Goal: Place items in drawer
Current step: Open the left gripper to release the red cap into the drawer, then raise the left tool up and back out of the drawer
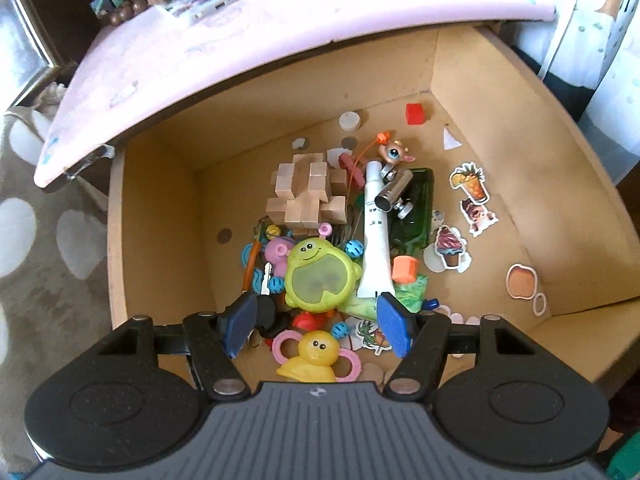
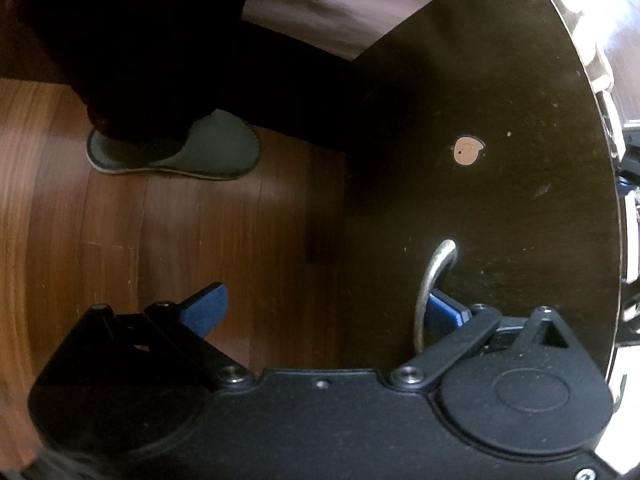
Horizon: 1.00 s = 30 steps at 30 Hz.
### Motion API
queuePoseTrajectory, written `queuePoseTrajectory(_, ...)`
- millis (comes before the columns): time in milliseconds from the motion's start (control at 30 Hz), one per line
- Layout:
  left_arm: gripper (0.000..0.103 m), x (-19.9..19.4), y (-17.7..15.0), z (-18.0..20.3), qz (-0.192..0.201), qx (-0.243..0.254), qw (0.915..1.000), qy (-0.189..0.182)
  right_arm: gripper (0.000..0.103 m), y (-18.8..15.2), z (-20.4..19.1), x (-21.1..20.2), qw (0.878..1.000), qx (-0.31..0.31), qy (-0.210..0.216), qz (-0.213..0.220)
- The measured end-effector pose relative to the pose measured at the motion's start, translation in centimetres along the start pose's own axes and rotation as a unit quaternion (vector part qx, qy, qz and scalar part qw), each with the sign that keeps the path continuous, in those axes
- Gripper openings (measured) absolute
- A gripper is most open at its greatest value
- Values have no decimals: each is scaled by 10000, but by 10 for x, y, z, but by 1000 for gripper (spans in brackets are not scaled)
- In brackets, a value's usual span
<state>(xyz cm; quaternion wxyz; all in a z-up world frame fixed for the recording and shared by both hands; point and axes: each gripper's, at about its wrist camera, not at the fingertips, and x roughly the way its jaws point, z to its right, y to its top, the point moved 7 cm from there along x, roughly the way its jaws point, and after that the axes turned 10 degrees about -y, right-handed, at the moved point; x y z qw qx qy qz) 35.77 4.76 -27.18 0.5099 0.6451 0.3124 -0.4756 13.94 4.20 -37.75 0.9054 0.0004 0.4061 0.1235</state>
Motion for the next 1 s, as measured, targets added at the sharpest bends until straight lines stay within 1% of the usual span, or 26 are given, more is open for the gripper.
queuePoseTrajectory(133,66,-16,-6,5,102,-56,9999,31,100,0,3,-2,10000,-38,29,0)
queuePoseTrajectory(300,66,-38,-20,10,245,-127,9996,23,100,-2,6,-4,10000,14,63,64)
queuePoseTrajectory(500,66,-59,-42,16,398,-205,9990,-27,100,-7,4,-6,9995,120,-20,307)
queuePoseTrajectory(633,66,-74,-54,18,582,-265,9979,-34,99,-11,3,-7,9992,95,-71,394)
queuePoseTrajectory(733,66,-84,-62,19,833,-368,9958,-81,99,-14,3,-8,9992,2,-145,373)
queuePoseTrajectory(867,66,-99,-75,22,1310,-541,9899,-107,99,-15,7,-13,9984,312,-280,370)
queuePoseTrajectory(933,66,-107,-82,19,1613,-712,9842,-126,99,-16,9,-16,9975,481,-351,373)
queuePoseTrajectory(1000,66,-117,-91,14,1952,-958,9760,-134,98,-18,12,-17,9961,712,-363,362)
